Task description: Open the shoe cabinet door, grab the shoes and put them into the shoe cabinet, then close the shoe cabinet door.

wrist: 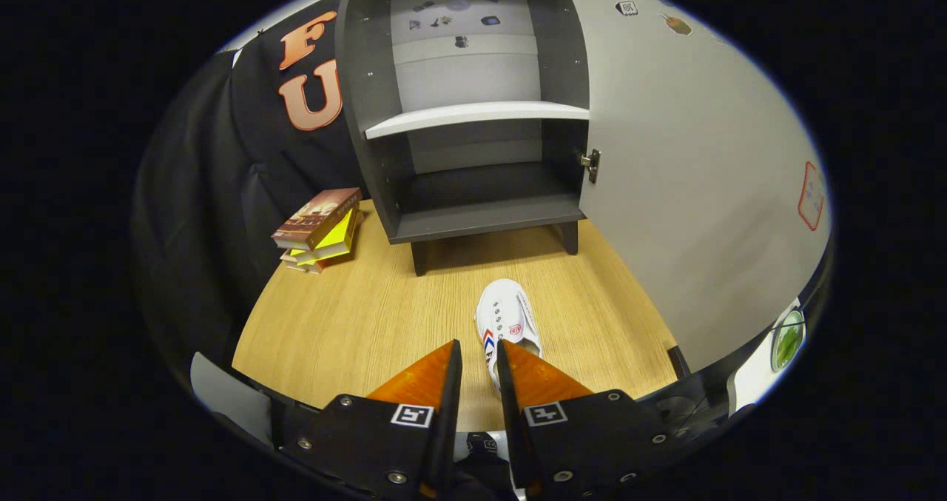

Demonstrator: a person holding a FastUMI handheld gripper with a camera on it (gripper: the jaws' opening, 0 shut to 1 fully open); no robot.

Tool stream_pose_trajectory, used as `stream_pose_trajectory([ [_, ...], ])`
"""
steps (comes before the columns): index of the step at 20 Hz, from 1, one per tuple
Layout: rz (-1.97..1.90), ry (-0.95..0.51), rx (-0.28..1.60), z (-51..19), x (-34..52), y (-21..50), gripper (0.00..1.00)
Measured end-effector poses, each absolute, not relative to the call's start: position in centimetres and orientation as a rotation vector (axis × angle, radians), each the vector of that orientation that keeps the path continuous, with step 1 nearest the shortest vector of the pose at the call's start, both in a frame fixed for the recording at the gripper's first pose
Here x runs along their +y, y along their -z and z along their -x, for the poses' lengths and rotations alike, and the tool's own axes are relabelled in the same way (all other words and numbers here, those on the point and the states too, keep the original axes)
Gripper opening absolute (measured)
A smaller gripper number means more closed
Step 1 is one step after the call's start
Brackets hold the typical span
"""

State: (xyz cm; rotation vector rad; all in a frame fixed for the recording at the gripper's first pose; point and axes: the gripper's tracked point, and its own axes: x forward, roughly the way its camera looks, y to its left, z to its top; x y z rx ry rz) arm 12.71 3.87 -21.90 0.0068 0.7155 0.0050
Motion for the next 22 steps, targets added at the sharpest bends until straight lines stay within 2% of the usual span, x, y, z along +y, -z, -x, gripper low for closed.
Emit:
stream_pose_trajectory([
  [6, -0.014, -0.034, 0.827, -11.6, 3.9, 24.1, 0.39],
  [13, -0.062, -0.056, 0.938, -10.6, 4.3, 25.9, 0.40],
  [22, -0.061, -0.135, 0.973, -11.3, 4.8, 27.3, 0.42],
])
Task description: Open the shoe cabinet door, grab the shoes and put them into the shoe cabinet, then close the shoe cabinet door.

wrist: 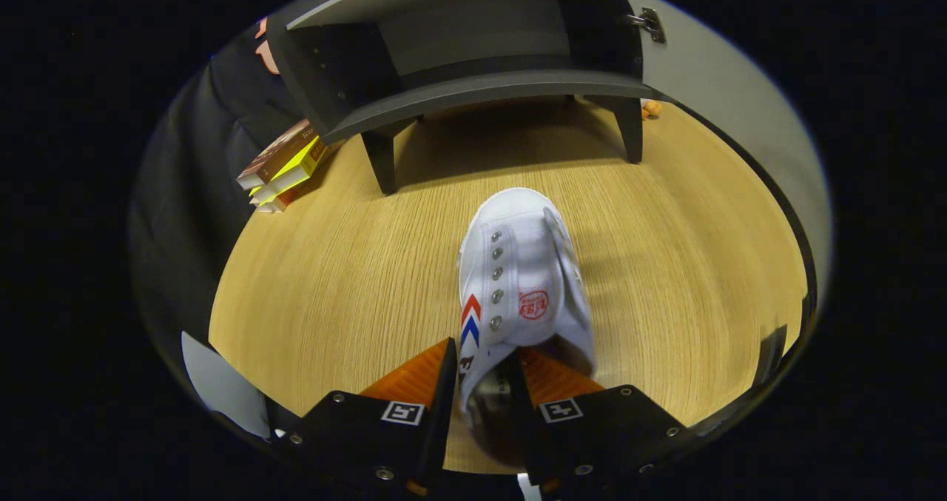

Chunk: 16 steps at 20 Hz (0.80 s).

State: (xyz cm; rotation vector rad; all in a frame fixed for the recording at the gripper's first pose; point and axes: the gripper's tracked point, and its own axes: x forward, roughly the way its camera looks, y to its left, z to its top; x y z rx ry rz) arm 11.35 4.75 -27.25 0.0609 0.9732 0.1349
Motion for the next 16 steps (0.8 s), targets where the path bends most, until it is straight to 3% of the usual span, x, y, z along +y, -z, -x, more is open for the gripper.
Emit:
stream_pose_trajectory([
  [4, -0.043, -0.140, 0.937, -12.1, 4.3, 27.3, 0.39],
  [6, -0.066, -0.161, 0.945, -12.2, 5.1, 27.6, 0.25],
  [7, -0.074, -0.176, 0.950, -12.0, 5.4, 27.4, 0.12],
  [9, -0.051, -0.201, 0.936, -12.2, 5.1, 27.3, 0.05],
  [16, -0.097, -0.179, 0.905, -12.9, 5.5, 26.1, 0.00],
])
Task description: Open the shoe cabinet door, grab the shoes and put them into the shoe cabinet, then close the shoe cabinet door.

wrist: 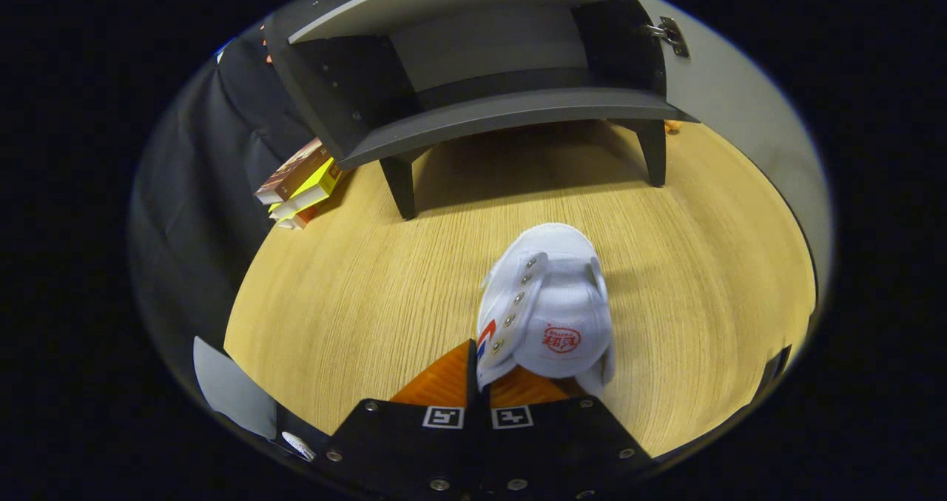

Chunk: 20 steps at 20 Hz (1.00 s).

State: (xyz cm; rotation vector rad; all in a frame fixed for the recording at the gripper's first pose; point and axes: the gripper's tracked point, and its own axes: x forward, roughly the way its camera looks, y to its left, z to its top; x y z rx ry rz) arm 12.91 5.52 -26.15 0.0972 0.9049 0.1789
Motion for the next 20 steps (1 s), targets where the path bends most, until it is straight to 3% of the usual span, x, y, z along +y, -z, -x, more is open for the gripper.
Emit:
stream_pose_trajectory([
  [20, -0.022, -0.119, 0.686, -15.9, 5.2, 20.7, 0.00],
])
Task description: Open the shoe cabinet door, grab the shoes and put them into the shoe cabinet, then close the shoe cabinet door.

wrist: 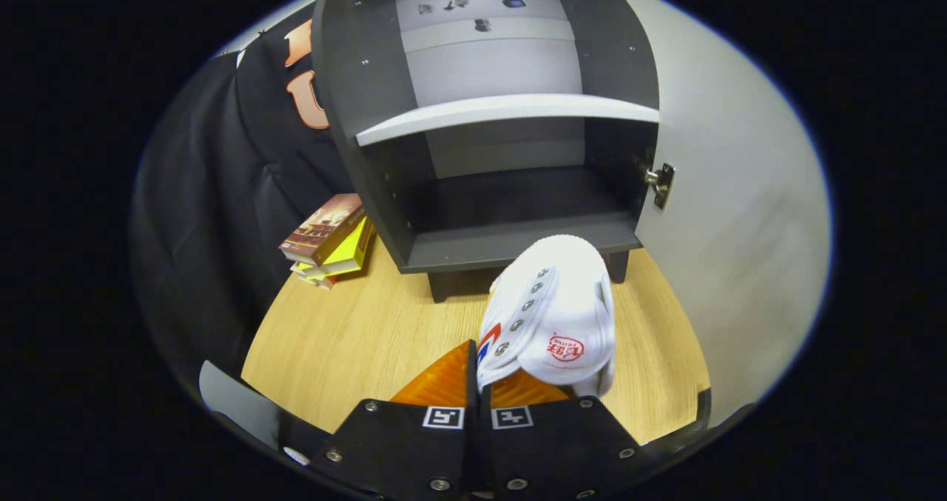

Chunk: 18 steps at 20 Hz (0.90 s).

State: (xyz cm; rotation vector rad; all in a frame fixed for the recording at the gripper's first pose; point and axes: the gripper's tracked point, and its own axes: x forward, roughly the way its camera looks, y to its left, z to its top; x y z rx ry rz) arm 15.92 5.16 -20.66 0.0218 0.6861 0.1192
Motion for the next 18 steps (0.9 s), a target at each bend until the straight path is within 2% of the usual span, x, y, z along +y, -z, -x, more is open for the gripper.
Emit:
stream_pose_trajectory([
  [11, 0.002, -0.078, 0.518, -16.1, 3.7, 14.2, 0.00],
  [18, 0.037, -0.081, 0.460, -19.3, 3.7, 12.5, 0.00],
])
